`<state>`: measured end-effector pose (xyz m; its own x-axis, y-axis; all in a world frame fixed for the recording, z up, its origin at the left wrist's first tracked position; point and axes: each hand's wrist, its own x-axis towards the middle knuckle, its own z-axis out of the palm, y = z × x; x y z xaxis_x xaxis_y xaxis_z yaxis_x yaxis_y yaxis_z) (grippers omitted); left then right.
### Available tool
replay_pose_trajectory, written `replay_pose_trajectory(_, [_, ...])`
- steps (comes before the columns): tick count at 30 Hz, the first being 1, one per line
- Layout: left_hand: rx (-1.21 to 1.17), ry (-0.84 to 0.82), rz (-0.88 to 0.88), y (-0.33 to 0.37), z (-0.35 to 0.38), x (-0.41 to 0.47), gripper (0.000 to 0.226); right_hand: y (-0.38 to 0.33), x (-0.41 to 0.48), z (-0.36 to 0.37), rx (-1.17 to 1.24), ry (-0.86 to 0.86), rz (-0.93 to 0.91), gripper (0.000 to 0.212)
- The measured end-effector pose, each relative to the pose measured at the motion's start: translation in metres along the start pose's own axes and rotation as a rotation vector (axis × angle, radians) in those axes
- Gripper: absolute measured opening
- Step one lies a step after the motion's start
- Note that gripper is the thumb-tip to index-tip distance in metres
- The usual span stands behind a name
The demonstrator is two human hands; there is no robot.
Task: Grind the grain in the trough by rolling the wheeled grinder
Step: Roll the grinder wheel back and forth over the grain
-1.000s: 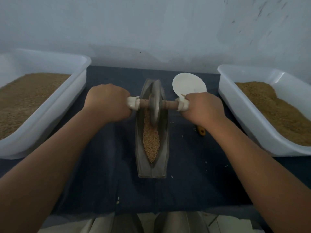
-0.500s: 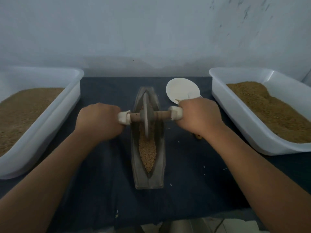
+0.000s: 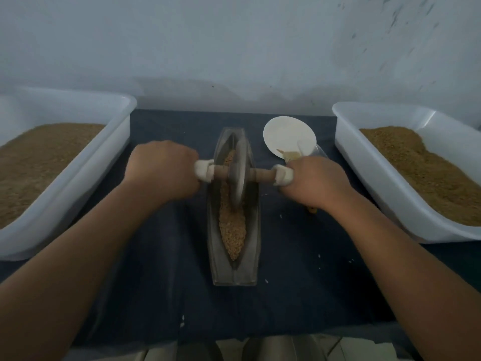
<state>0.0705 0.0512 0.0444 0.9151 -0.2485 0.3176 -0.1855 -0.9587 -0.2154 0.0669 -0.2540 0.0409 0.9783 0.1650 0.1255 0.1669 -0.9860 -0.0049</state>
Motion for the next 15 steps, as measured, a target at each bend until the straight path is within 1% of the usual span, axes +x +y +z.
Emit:
replay_pose_trajectory(1, [-0.012, -0.012, -0.01, 0.001, -0.001, 0.012, 0.034, -0.003, 0.007, 0.004, -0.02, 0.08, 0.041, 0.044])
replay_pose_trajectory(2, [-0.027, -0.022, -0.014, 0.002, -0.003, 0.021, 0.032, -0.005, 0.013, 0.007, -0.021, 0.12, 0.074, 0.047])
replay_pose_trajectory(4, [-0.043, -0.048, -0.007, 0.002, -0.007, 0.028, 0.03, -0.006, 0.018, 0.007, -0.001, 0.119, 0.094, 0.049])
replay_pose_trajectory(5, [-0.044, -0.067, -0.001, 0.002, -0.009, 0.025, 0.029, -0.005, 0.016, 0.005, -0.002, 0.098, 0.073, 0.048])
replay_pose_trajectory(7, [-0.053, -0.115, 0.027, -0.001, -0.012, 0.004, 0.029, 0.0, 0.002, -0.001, -0.006, 0.022, -0.022, 0.042])
replay_pose_trajectory(8, [-0.05, -0.117, 0.047, -0.004, -0.012, -0.011, 0.03, 0.003, -0.008, -0.005, 0.012, -0.044, -0.082, 0.038])
replay_pose_trajectory(10, [-0.034, -0.053, 0.085, -0.006, -0.015, -0.043, 0.031, 0.009, -0.03, -0.016, 0.105, -0.213, -0.138, 0.037])
replay_pose_trajectory(12, [-0.025, -0.006, 0.106, -0.008, -0.014, -0.055, 0.031, 0.011, -0.037, -0.021, 0.17, -0.288, -0.145, 0.043])
replay_pose_trajectory(13, [-0.032, -0.024, 0.092, -0.008, -0.013, -0.051, 0.032, 0.01, -0.035, -0.02, 0.151, -0.281, -0.145, 0.042])
replay_pose_trajectory(14, [-0.055, -0.063, 0.057, -0.006, -0.011, -0.044, 0.032, 0.008, -0.028, -0.018, 0.104, -0.231, -0.132, 0.039])
replay_pose_trajectory(15, [-0.078, -0.099, 0.015, -0.004, -0.009, -0.032, 0.032, 0.005, -0.018, -0.015, 0.044, -0.133, -0.11, 0.036])
